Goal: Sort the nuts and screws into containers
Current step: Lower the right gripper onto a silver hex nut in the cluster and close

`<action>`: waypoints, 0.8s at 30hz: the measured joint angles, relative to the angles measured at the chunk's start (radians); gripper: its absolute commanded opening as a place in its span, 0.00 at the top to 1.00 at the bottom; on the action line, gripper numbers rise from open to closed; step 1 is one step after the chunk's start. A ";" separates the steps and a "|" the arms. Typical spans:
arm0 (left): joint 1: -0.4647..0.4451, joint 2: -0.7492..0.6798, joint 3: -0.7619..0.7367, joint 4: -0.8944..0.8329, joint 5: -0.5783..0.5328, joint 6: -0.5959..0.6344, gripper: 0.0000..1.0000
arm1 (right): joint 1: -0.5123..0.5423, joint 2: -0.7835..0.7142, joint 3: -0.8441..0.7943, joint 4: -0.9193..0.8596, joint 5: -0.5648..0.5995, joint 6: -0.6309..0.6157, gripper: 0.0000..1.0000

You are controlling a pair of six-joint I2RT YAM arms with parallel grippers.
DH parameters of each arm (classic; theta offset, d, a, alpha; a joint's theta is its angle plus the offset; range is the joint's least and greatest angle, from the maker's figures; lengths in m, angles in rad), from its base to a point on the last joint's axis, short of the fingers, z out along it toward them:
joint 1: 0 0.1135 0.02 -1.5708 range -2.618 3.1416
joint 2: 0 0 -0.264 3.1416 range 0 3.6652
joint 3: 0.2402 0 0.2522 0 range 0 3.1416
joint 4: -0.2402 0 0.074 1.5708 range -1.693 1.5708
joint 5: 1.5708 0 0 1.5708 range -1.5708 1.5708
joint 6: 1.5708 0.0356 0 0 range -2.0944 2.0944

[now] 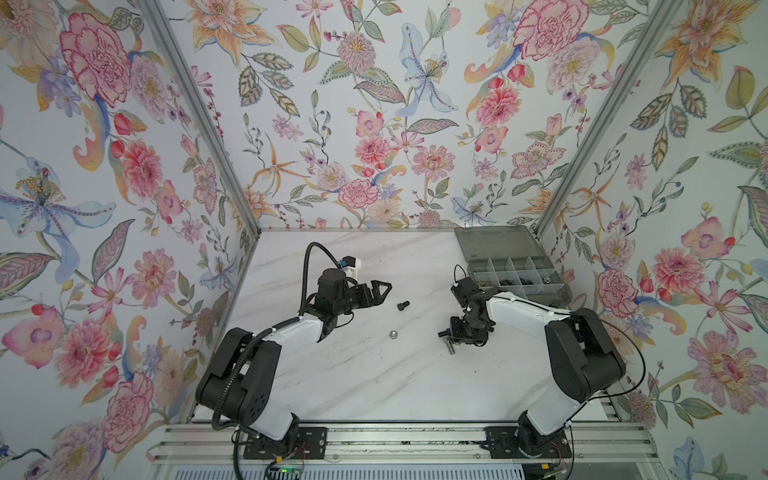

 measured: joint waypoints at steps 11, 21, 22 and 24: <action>-0.003 0.000 0.000 0.000 0.000 0.000 0.01 | 0.001 0.009 0.004 -0.001 0.001 -0.001 0.58; -0.003 0.000 0.000 0.000 0.000 0.000 0.01 | 0.003 0.020 0.016 -0.008 0.008 -0.005 0.60; -0.003 0.000 0.000 0.000 0.000 0.000 0.01 | 0.003 0.021 0.016 -0.008 0.009 -0.009 0.60; -0.003 0.000 0.000 0.000 0.000 0.000 0.01 | 0.004 0.021 0.016 -0.008 0.012 -0.015 0.60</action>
